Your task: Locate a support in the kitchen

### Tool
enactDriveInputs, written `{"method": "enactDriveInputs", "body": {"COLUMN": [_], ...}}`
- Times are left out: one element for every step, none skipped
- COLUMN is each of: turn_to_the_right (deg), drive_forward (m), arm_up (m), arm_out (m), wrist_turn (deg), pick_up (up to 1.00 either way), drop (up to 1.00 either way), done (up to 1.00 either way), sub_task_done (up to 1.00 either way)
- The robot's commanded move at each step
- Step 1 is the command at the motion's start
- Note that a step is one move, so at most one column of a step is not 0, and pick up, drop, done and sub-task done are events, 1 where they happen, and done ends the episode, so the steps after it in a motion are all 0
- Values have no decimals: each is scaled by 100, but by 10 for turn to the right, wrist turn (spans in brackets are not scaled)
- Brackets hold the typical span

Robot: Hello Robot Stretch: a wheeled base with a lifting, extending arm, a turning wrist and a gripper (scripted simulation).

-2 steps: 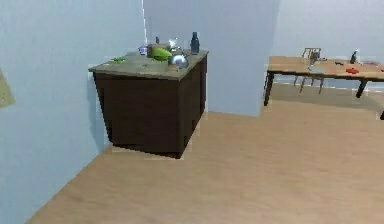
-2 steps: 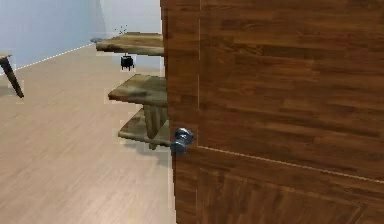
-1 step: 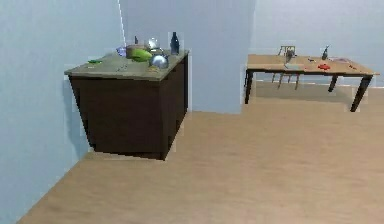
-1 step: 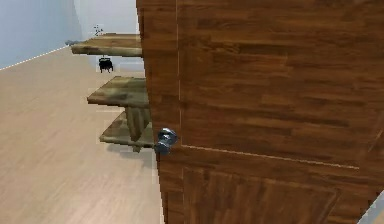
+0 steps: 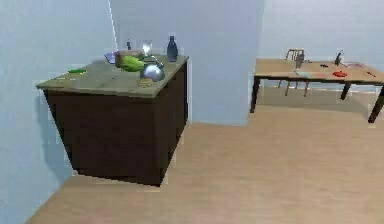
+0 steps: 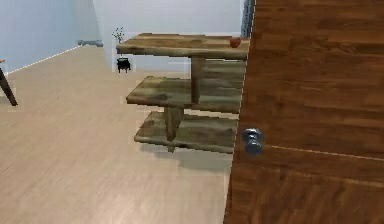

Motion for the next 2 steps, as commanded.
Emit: {"method": "enactDriveInputs", "body": {"turn_to_the_right": [450, 180], "drive_forward": [0, 0], "arm_up": [0, 0], "arm_out": [0, 0], "wrist_turn": [0, 0], "pick_up": [0, 0], "drop": [0, 0], "done": [0, 0], "sub_task_done": [0, 0]}}
